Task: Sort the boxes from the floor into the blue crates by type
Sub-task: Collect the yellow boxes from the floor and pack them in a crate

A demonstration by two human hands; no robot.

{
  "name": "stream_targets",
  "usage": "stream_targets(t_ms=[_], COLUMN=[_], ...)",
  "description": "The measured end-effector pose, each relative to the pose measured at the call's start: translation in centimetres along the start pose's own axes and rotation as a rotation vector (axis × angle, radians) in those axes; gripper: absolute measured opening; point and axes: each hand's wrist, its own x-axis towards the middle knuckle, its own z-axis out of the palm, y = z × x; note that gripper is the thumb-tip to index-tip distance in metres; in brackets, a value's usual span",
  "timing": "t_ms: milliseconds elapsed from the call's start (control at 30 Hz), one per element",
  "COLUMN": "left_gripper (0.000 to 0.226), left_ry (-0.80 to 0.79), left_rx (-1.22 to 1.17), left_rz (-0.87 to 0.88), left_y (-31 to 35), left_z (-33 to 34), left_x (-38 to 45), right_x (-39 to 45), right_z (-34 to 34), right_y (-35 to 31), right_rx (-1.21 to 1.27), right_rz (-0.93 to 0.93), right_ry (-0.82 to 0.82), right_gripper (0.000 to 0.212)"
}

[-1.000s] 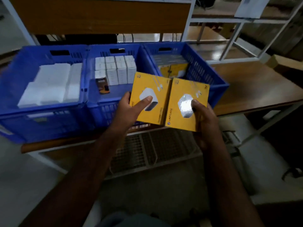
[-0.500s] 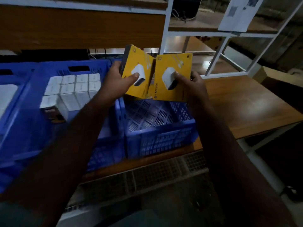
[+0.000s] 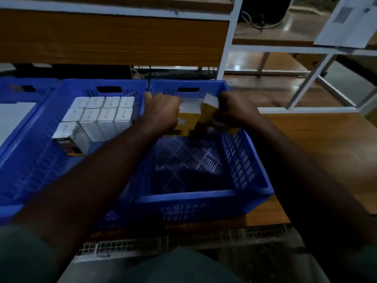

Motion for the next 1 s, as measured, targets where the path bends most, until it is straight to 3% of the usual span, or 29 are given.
stream_targets(t_ms=[167, 367, 533, 700, 1000], left_gripper=[0.033, 0.046, 0.058, 0.071, 0.072], left_ry=[-0.124, -0.142, -0.304, -0.347, -0.231], left_rx=[0.166, 0.123, 0.083, 0.085, 0.125], left_rz=[-0.039, -0.08, -0.107, -0.108, -0.077], left_y=[0.5, 0.6, -0.3, -0.6, -0.7], left_z=[4.3, 7.0, 8.3, 8.4, 9.9], left_x=[0.8, 3.2, 5.0, 5.8, 5.6], right_x=[3.0, 5.8, 6.2, 6.2, 7.1], right_z=[2.6, 2.9, 2.3, 6.1, 10.0], right_y=[0.1, 0.1, 1.2, 1.3, 2.1], right_rx=[-0.21, -0.271, -0.246, -0.272, -0.31], right_rz=[-0.075, -0.108, -0.185, -0.188, -0.18], right_ry=[-0.135, -0.287, -0.207, -0.273, -0.125], right_gripper=[0.011, 0.016, 0.029, 0.032, 0.038])
